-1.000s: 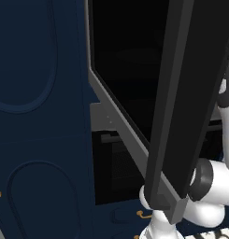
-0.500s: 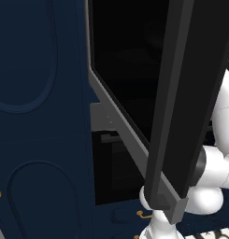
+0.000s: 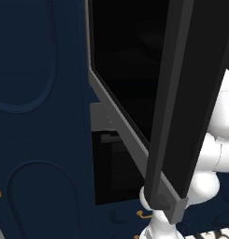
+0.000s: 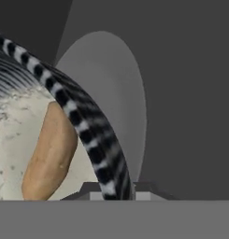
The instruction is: Pick the sweet potato from the sink and place it in the bowl. Then pick the bowl and place it in the microwave. Then close the microwave door and press the start button.
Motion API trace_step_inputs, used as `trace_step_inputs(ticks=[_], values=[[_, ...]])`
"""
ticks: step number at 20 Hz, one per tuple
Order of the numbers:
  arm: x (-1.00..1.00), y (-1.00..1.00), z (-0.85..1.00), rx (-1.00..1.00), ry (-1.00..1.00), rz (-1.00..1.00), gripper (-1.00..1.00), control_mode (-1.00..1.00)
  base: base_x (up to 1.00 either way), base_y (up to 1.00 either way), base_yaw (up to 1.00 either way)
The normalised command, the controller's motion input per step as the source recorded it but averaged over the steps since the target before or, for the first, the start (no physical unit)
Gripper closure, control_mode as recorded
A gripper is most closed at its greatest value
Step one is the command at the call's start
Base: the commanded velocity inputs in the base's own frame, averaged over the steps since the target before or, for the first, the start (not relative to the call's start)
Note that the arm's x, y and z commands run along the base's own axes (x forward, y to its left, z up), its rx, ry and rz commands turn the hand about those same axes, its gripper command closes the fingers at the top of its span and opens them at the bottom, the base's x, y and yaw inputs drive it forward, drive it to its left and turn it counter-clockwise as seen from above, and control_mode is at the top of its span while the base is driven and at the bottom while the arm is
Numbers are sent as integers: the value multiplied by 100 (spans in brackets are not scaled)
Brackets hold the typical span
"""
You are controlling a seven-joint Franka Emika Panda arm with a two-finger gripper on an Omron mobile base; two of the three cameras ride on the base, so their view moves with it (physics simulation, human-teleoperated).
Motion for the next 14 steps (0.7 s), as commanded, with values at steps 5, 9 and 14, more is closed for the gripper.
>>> trace_step_inputs(ticks=[5, 9, 14], values=[[12, 4, -1, 0, 0, 0, -100, -100, 0, 0, 0], [-20, 0, 0, 0, -7, 0, -100, -100, 0, 0, 0], [-80, 0, 0, 0, -23, 0, -100, -100, 0, 0, 0]])
